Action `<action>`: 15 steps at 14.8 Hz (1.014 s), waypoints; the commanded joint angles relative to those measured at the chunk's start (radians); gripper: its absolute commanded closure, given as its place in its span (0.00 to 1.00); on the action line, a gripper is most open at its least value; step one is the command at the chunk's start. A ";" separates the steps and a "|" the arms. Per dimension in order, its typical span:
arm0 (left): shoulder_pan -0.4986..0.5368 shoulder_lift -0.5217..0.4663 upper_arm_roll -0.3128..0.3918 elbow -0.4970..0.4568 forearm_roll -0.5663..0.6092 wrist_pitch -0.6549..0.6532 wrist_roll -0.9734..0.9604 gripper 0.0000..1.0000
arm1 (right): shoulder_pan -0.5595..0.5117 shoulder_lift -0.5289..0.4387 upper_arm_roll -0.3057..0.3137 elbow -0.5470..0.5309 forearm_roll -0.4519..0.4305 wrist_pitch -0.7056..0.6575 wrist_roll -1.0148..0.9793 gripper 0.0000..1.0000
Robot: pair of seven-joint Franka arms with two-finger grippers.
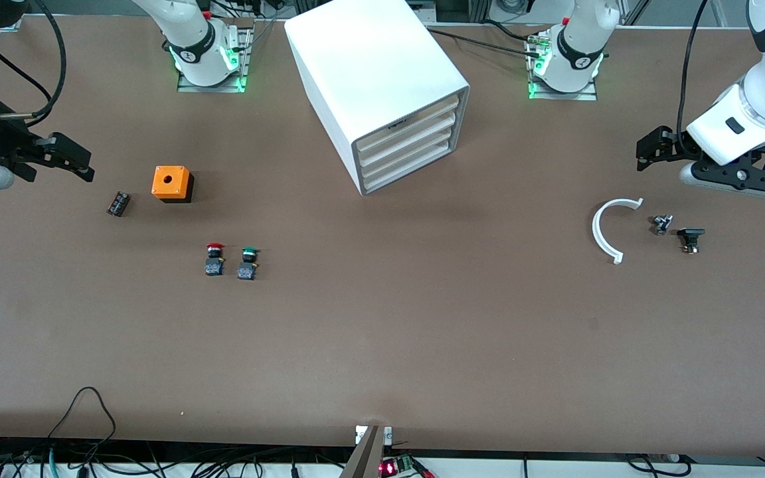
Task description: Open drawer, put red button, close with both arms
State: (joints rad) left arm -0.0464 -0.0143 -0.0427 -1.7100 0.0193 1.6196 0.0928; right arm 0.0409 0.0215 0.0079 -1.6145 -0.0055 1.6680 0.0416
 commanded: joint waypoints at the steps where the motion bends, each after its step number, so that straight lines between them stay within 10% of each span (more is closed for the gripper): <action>1: -0.001 0.013 0.003 0.029 -0.009 -0.024 0.004 0.00 | -0.009 0.014 0.006 0.027 -0.002 -0.019 -0.011 0.00; 15: -0.009 0.016 0.001 0.035 -0.018 -0.043 0.008 0.00 | 0.062 0.153 0.015 0.034 0.001 -0.021 -0.005 0.00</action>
State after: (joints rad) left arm -0.0469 -0.0142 -0.0440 -1.7096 0.0193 1.6164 0.0934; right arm 0.0917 0.1333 0.0250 -1.6075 -0.0088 1.6486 0.0412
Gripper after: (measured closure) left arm 0.000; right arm 0.000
